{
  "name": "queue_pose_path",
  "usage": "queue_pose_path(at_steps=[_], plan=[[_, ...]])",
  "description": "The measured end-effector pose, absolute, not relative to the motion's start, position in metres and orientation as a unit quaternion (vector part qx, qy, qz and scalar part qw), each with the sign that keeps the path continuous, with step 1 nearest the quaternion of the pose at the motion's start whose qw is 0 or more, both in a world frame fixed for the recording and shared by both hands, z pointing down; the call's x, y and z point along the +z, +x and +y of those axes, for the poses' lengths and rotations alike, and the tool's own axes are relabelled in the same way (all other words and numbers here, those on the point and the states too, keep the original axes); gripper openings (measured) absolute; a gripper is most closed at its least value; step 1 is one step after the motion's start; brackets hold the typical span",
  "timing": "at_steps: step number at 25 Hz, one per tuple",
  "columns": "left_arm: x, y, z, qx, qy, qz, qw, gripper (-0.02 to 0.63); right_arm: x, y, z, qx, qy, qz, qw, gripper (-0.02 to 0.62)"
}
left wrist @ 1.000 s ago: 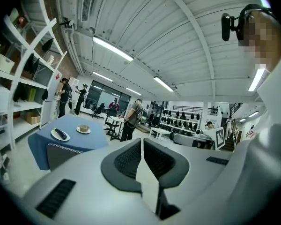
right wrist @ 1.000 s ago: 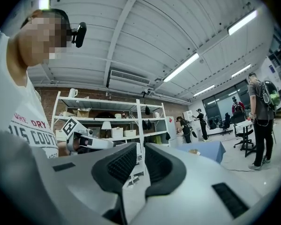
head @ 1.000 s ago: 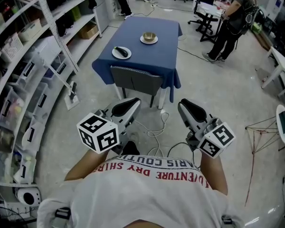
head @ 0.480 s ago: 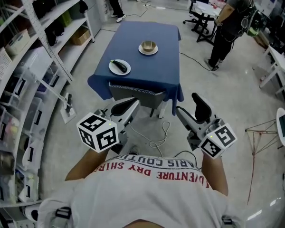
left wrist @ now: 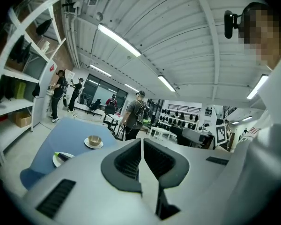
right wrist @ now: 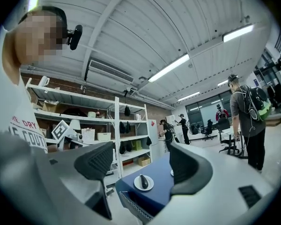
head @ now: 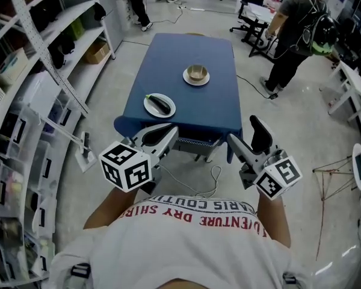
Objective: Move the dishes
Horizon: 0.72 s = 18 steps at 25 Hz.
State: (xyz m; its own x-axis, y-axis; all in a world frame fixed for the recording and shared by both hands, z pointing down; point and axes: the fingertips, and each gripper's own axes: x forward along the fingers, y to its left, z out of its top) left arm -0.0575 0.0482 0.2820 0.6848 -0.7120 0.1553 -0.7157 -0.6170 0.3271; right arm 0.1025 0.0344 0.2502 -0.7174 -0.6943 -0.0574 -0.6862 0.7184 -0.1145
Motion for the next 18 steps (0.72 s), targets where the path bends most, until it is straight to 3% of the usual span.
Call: queue_pose_path(at_steps=[8, 18], plan=[[0.301, -0.101, -0.008, 0.015, 0.902, -0.391, 0.182, 0.04, 0.273, 0.062, -0.015, -0.054, -0.391, 0.919, 0.027, 0.356], [0.334, -0.097, -0.043, 0.027, 0.901, -0.383, 0.203, 0.04, 0.31, 0.058, -0.047, -0.079, -0.4, 0.913, 0.003, 0.365]])
